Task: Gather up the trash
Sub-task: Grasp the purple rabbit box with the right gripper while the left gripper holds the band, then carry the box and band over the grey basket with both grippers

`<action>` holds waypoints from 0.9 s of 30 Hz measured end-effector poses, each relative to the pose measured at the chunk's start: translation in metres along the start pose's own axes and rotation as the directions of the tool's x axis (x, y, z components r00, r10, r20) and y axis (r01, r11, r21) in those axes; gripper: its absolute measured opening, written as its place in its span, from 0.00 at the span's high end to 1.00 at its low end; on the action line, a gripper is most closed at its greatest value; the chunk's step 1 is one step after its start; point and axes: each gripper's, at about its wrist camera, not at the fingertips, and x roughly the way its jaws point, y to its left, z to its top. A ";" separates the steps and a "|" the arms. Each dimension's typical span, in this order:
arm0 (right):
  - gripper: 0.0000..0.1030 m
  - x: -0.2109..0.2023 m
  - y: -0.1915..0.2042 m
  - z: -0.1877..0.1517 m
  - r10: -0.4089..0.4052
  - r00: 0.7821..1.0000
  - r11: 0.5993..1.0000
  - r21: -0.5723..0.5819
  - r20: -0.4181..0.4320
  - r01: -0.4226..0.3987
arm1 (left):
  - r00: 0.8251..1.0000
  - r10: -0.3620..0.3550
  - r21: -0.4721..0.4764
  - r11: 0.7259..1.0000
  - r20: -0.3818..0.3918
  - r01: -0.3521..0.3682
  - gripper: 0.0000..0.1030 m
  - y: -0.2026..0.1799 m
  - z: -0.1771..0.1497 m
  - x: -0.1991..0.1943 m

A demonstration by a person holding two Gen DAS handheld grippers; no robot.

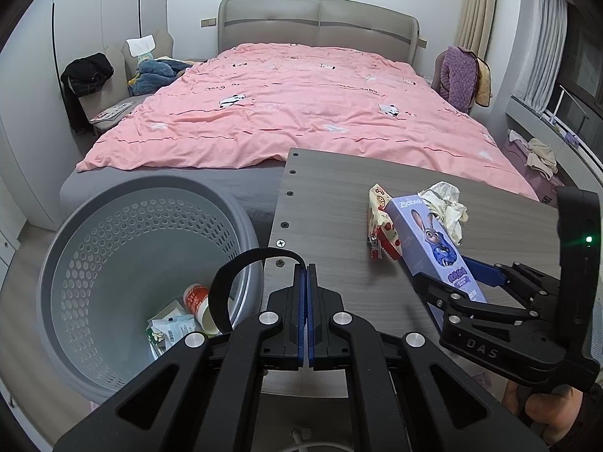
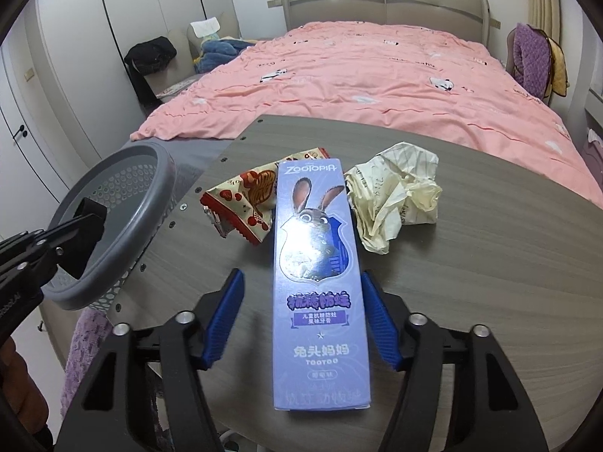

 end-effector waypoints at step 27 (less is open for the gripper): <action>0.59 -0.084 -0.034 -0.004 -0.014 0.985 0.990 0.139 0.172 -0.010 | 0.999 -0.005 -0.048 0.999 0.049 0.007 0.99 0.026 0.008 -0.021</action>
